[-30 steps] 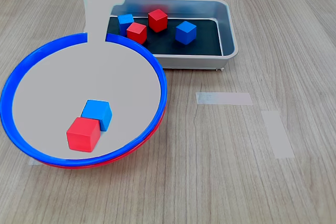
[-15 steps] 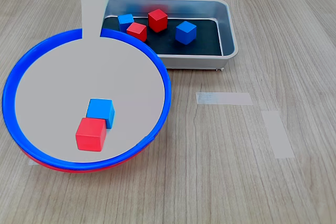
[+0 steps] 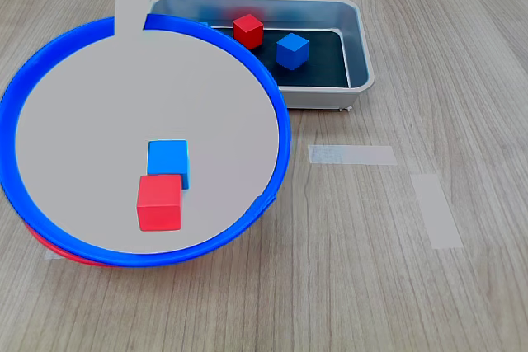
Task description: Resolve any anomalies and move all blocks to matching dishes
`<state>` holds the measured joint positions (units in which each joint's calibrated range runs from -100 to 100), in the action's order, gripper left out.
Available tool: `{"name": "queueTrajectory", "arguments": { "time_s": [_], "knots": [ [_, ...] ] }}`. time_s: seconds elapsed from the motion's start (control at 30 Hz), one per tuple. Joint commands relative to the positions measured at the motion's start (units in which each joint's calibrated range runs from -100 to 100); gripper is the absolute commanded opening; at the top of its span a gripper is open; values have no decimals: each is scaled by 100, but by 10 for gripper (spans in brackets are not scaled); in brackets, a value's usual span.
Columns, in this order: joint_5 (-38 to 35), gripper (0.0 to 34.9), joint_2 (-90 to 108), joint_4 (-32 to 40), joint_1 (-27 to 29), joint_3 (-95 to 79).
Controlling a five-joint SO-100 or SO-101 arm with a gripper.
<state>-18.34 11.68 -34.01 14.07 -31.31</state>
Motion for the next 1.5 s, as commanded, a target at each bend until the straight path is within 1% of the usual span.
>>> {"name": "queueTrajectory", "arguments": {
  "time_s": [0.0,0.23,0.47,0.63,0.8,1.13,1.47],
  "knots": [
    [93,0,406,203,-113,177],
    [176,0,508,327,-198,177],
    [396,0,542,170,-781,468],
    [459,0,406,219,-1252,495],
    [532,0,-106,483,-1647,477],
    [557,0,-1223,1136,-2155,632],
    [586,0,-1428,1177,-2513,450]
  ]
}}
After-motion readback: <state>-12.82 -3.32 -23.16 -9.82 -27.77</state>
